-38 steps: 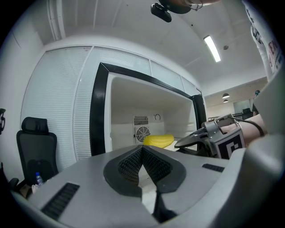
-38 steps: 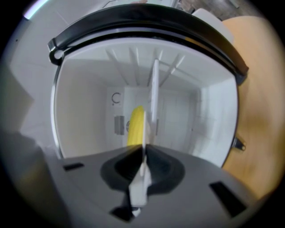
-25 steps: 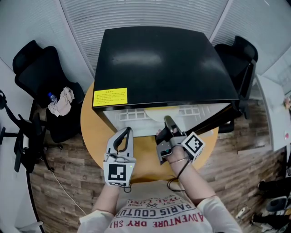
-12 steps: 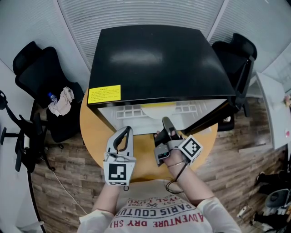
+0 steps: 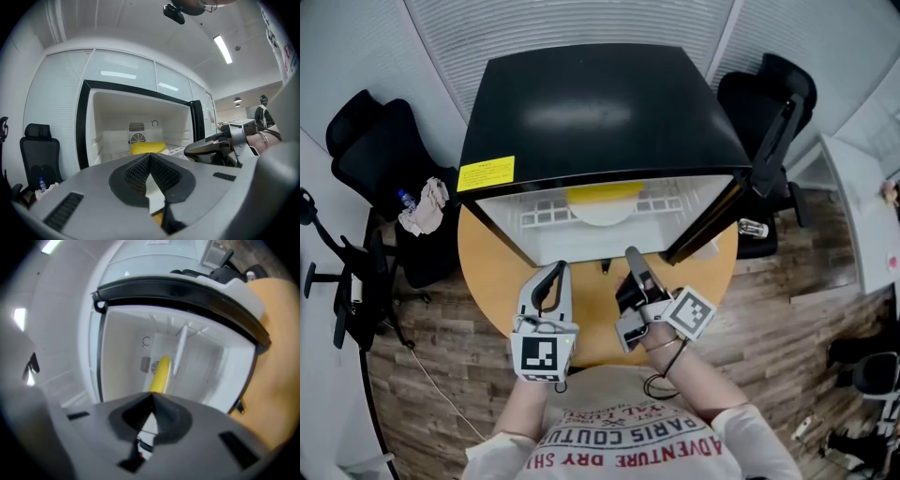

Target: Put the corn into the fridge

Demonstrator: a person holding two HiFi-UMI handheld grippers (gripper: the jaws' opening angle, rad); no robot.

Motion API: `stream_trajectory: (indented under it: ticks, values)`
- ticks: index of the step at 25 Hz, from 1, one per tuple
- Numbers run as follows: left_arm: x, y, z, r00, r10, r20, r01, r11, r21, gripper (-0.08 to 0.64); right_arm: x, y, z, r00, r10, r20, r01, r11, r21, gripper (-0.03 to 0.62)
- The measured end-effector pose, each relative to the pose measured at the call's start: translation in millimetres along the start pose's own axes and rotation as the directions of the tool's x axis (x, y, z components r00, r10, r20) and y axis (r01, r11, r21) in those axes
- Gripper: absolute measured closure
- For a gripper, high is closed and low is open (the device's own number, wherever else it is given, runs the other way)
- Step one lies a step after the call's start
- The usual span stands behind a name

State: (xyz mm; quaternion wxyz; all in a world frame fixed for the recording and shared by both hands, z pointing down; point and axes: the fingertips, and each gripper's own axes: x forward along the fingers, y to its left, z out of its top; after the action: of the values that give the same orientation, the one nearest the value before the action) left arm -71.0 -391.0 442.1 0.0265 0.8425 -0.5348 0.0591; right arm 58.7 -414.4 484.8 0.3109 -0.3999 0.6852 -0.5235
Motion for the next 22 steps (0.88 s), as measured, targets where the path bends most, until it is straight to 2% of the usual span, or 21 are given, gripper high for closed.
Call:
stream_trajectory:
  ticks: [3, 6, 8, 11, 13, 14, 18, 22]
  values:
    - [-11, -12, 3, 1.000, 0.002, 0.009, -0.002, 0.999, 0.032, 0.532, -15, 16, -5, 0.996, 0.047, -0.073, -0.056, 0.990, -0.128, 0.565]
    - [-25, -25, 3, 1.000, 0.013, 0.003, -0.013, 1.000, 0.019, 0.532, -34, 21, -13, 0.991, 0.026, -0.135, -0.062, 0.961, -0.268, 0.565]
    - [-35, -31, 3, 1.000, 0.021, 0.000, -0.021, 1.000, 0.014, 0.532, -45, 27, -17, 0.986, 0.015, -0.166, -0.078, 0.923, -0.376, 0.565]
    - [-48, -38, 6, 0.999, 0.035, 0.012, -0.035, 0.999, 0.028, 0.532, -60, 35, -23, 0.981, -0.006, -0.193, -0.102, 0.832, -0.545, 0.565]
    - [-55, -43, 5, 0.999, 0.039, 0.021, -0.040, 0.998, 0.044, 0.532, -69, 40, -26, 0.980, -0.016, -0.197, -0.119, 0.749, -0.652, 0.565]
    - [-59, -45, 5, 0.999, 0.042, 0.023, -0.043, 0.998, 0.045, 0.532, -73, 42, -28, 0.981, -0.021, -0.195, -0.126, 0.697, -0.706, 0.565]
    - [-70, -55, 4, 0.998, 0.054, 0.019, -0.055, 0.998, 0.044, 0.532, -88, 54, -35, 0.983, -0.033, -0.183, -0.150, 0.436, -0.887, 0.565]
    - [-79, -60, 4, 0.998, 0.061, 0.027, -0.063, 0.996, 0.068, 0.532, -99, 71, -42, 0.986, 0.022, -0.167, -0.168, 0.180, -0.969, 0.565]
